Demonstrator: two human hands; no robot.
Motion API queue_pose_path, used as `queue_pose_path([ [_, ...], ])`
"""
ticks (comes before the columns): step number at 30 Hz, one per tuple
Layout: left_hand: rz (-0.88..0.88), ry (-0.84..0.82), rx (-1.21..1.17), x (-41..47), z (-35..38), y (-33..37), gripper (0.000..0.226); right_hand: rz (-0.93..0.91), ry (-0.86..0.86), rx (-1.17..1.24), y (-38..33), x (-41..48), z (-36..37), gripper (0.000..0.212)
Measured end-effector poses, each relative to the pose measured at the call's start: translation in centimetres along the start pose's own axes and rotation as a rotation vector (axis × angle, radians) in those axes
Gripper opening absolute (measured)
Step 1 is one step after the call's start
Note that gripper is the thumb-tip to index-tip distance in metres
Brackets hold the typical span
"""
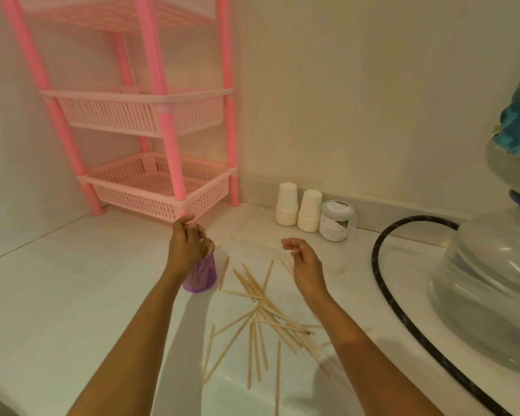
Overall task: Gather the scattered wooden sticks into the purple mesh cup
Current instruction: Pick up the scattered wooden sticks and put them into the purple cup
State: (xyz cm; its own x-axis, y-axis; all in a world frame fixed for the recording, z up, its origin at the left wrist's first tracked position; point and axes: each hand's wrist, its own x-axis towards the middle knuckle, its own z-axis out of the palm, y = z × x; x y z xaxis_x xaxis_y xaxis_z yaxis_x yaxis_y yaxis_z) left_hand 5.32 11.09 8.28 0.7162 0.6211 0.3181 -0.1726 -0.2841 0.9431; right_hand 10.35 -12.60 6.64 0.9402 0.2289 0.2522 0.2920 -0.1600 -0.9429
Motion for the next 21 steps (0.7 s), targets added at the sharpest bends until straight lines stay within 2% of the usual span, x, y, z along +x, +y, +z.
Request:
queue_pose_path([
  [2,-0.026,-0.04,-0.052,-0.5,0.2,0.2,0.025,-0.008,-0.001,-0.038,0.3,-0.2,-0.2,0.036],
  [4,-0.015,-0.029,0.016,-0.8,0.4,0.6,0.03,-0.017,0.002,-0.076,0.6,-0.4,-0.5,0.036],
  [9,0.15,0.096,0.102,-2.6,1.4,1.6,0.025,-0.045,0.017,-0.204,1.6,-1.4,-1.4,0.033],
  [12,0.243,0.067,0.238,-4.8,2.7,1.7,0.02,-0.072,-0.024,-0.4,2.8,-2.6,-2.2,0.027],
  [15,0.354,-0.008,0.339,-7.5,4.4,0.8,0.019,-0.097,-0.169,-0.645,4.2,-4.3,-2.8,0.03],
  [17,0.307,-0.092,0.422,-9.0,5.4,-0.5,0.021,-0.109,-0.314,-0.777,4.7,-5.7,-2.8,0.045],
  [21,-0.009,-0.25,0.68,-10.7,6.8,-3.1,0.046,-0.155,-0.468,-0.926,4.6,-8.2,-1.7,0.066],
])
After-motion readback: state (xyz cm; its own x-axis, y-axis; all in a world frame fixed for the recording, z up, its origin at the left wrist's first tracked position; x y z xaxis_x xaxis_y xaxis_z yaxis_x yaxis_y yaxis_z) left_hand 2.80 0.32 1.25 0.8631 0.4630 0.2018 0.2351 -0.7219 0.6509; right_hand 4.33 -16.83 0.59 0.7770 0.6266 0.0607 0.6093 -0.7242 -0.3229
